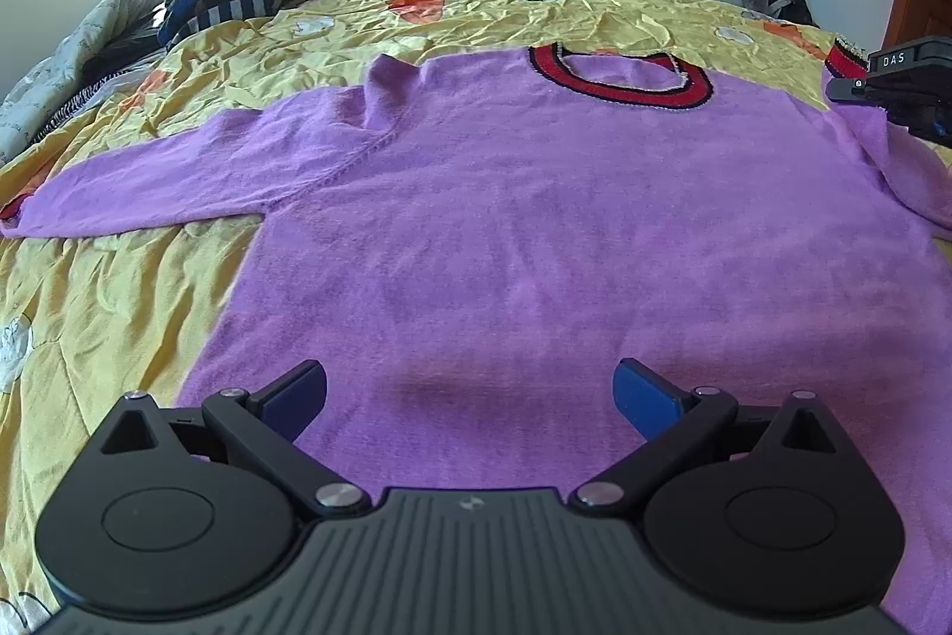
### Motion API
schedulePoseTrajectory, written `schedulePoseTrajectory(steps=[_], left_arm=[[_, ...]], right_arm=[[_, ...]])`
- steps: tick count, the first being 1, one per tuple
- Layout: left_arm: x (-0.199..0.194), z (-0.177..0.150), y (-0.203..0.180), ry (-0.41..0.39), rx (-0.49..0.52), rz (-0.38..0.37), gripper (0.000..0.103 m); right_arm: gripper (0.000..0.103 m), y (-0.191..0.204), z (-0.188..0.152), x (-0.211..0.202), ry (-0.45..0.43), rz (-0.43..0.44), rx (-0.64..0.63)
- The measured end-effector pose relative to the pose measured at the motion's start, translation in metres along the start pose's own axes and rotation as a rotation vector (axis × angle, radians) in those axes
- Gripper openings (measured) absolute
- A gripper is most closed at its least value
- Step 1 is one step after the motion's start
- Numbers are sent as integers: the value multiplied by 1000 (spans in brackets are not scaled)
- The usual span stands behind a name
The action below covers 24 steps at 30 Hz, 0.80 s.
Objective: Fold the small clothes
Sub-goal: 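Lift the cuff with the right tool and carry it across the sweater body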
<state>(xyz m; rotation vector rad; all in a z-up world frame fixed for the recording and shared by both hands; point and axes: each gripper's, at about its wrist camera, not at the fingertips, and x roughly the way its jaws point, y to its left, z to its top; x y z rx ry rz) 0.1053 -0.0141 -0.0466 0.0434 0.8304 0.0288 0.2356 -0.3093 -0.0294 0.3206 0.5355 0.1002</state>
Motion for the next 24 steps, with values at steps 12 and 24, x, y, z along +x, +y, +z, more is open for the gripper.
schedulePoseTrajectory(steps=[12, 24], left_arm=[[9, 0, 23, 13, -43, 34, 103], [11, -1, 26, 19, -30, 56, 103]], right_arm=[[12, 59, -18, -4, -16, -27, -162], [12, 78, -32, 6, -9, -12, -132]])
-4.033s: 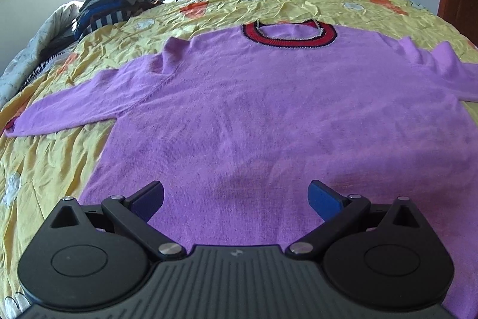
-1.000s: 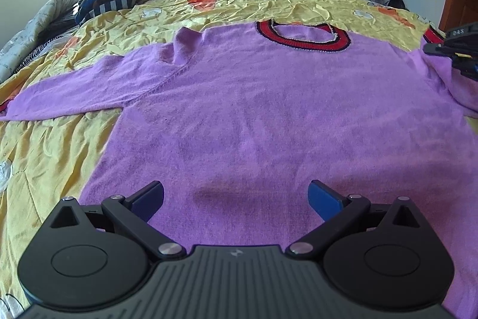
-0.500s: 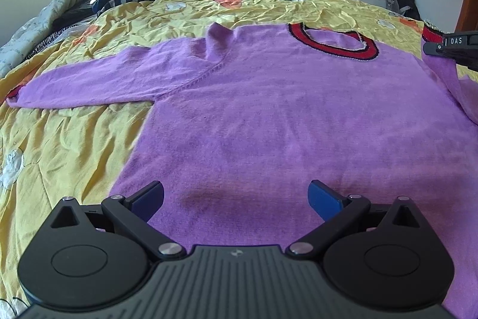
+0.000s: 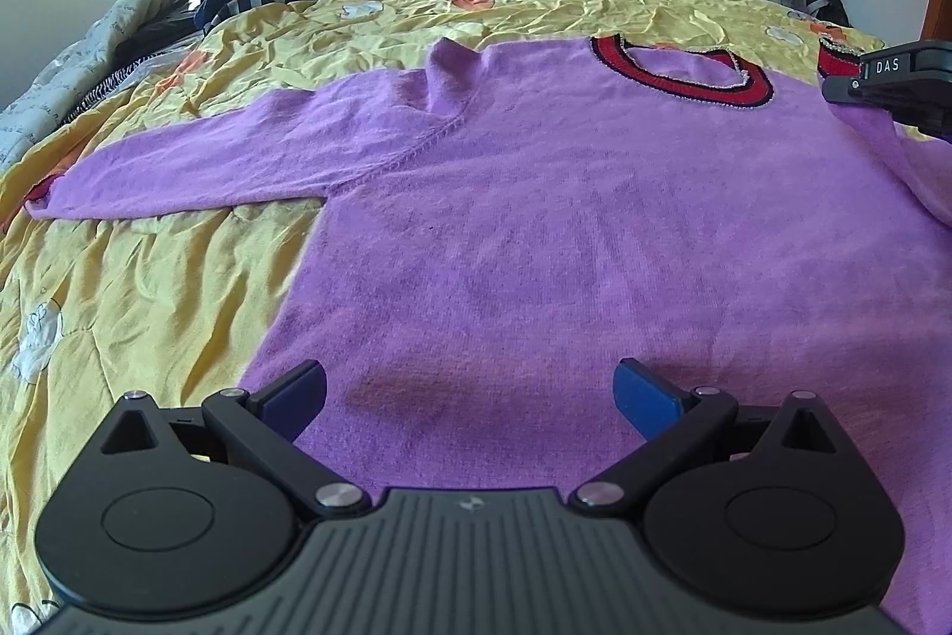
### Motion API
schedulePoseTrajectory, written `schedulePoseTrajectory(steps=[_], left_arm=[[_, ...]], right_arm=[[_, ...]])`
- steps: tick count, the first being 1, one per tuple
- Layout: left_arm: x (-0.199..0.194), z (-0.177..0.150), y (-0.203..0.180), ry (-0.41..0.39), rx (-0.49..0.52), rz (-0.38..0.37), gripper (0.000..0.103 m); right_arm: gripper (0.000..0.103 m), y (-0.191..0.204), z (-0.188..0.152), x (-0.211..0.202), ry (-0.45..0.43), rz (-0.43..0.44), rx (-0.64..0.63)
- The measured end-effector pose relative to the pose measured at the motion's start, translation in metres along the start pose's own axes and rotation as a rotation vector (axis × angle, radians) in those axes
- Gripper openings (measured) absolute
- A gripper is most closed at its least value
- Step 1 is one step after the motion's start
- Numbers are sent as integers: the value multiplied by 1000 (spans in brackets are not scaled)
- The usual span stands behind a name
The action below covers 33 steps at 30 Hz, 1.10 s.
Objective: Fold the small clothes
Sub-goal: 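Lift the cuff with the right tool and carry it across the sweater body, then lower the sleeve onto the sweater body below the collar with the right tool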
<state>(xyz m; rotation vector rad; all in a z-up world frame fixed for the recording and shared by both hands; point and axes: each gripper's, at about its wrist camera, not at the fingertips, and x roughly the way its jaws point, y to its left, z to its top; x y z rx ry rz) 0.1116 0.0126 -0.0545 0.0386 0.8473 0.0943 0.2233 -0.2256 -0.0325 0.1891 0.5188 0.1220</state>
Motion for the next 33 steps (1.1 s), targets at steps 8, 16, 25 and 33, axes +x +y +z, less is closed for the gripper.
schedulePoseTrajectory(steps=[8, 16, 25, 33], left_arm=[[1, -1, 3, 4, -4, -4, 103], [-1, -2, 11, 0, -9, 4, 103], [-7, 0, 24, -22, -19, 19, 103], [-10, 0, 42, -26, -53, 36, 103]], right_arm=[[12, 24, 0, -1, 2, 39, -58], [12, 50, 4, 8, 14, 72, -98], [12, 89, 8, 23, 34, 119, -149], [12, 118, 8, 35, 53, 161, -153]])
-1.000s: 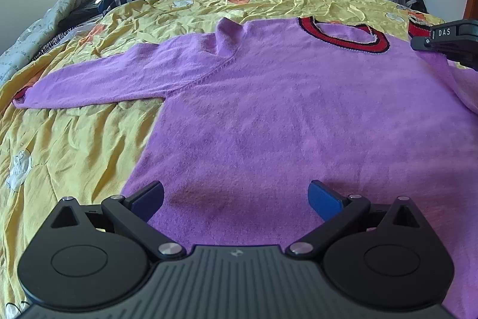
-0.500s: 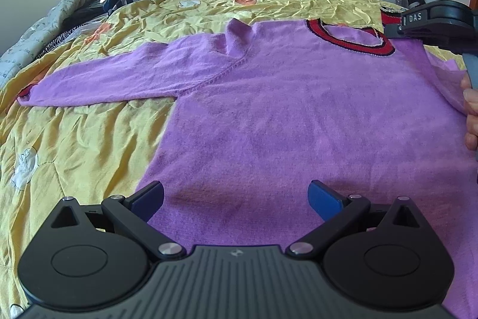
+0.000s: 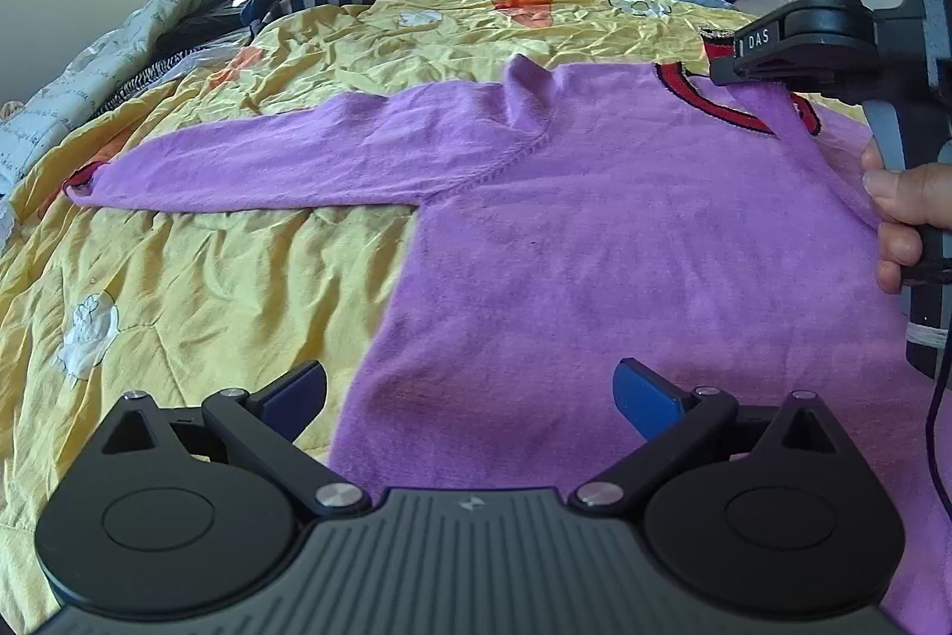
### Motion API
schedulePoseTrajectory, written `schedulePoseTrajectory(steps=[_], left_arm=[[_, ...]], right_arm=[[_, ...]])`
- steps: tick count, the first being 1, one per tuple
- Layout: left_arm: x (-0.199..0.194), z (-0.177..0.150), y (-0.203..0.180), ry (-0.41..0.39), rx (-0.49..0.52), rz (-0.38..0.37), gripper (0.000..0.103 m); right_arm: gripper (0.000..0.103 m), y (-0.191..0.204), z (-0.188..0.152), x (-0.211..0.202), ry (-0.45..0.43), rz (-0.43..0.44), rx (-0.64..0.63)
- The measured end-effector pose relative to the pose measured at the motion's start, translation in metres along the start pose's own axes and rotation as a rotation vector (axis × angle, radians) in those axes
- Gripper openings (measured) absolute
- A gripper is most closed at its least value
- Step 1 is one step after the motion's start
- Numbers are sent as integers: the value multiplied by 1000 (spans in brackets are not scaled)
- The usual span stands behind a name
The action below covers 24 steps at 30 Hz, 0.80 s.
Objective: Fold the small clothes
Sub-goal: 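Lower the sleeve onto the sweater body below the collar with the right tool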
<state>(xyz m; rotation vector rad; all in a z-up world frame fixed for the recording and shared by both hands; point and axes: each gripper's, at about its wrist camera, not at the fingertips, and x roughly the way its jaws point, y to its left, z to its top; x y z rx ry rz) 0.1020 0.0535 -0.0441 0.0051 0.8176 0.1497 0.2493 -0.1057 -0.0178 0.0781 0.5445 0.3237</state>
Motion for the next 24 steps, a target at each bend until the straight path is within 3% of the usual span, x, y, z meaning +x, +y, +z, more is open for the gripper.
schedulePoseTrajectory(steps=[24], left_arm=[[-5, -5, 40, -4, -61, 35, 103]], right_arm=[[12, 67, -9, 52, 83, 84, -62]])
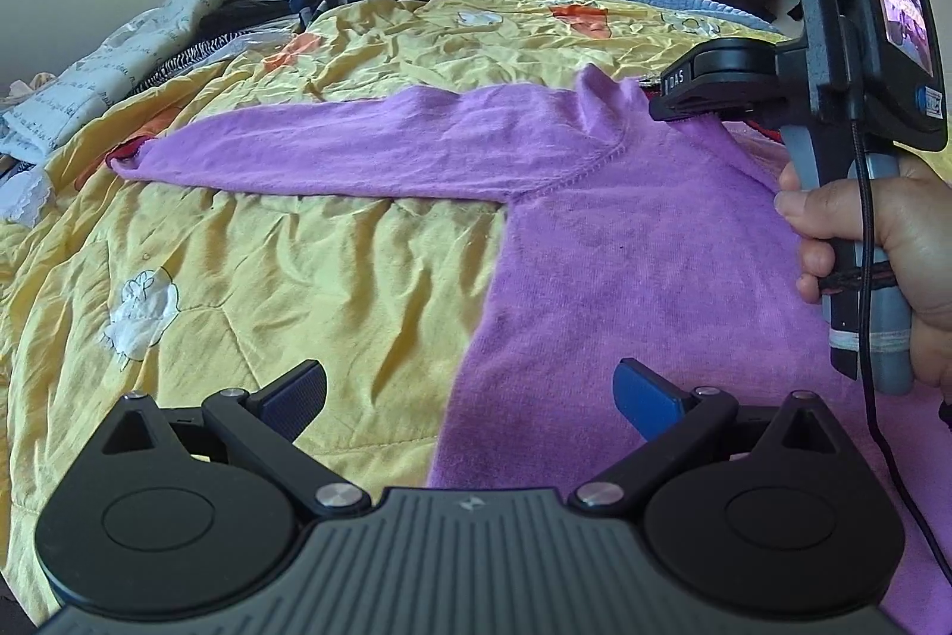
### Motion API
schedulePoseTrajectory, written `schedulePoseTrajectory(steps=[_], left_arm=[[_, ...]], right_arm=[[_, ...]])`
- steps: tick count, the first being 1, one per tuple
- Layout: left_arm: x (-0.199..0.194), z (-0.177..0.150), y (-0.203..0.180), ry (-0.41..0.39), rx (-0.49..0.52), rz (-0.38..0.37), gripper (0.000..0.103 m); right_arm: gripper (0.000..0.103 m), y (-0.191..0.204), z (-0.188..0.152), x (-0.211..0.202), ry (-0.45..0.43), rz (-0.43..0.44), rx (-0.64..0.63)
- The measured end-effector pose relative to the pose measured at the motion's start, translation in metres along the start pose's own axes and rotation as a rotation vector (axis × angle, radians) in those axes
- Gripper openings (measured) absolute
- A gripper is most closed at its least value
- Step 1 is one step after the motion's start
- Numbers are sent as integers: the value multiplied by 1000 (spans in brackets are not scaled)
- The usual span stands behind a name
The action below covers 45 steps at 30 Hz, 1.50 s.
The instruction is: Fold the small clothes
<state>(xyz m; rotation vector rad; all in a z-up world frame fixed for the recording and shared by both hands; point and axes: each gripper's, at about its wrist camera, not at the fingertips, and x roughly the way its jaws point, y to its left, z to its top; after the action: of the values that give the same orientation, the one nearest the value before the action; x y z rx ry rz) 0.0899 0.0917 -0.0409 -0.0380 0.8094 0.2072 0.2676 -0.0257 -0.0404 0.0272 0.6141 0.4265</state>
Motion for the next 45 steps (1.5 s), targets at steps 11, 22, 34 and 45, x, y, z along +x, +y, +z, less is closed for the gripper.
schedulePoseTrajectory(steps=[11, 22, 34, 45], left_arm=[[-2, 2, 13, -9, -18, 29, 103], [7, 17, 57, -7, -111, 91, 103], [47, 84, 156, -49, -287, 128, 103], [111, 96, 310, 10, -691, 65, 103]], right_arm=[[13, 7, -12, 17, 51, 23, 15], [45, 10, -13, 9, 69, 129, 79], [59, 6, -10, -39, 47, 230, 96], [66, -29, -41, -109, -12, 235, 186]])
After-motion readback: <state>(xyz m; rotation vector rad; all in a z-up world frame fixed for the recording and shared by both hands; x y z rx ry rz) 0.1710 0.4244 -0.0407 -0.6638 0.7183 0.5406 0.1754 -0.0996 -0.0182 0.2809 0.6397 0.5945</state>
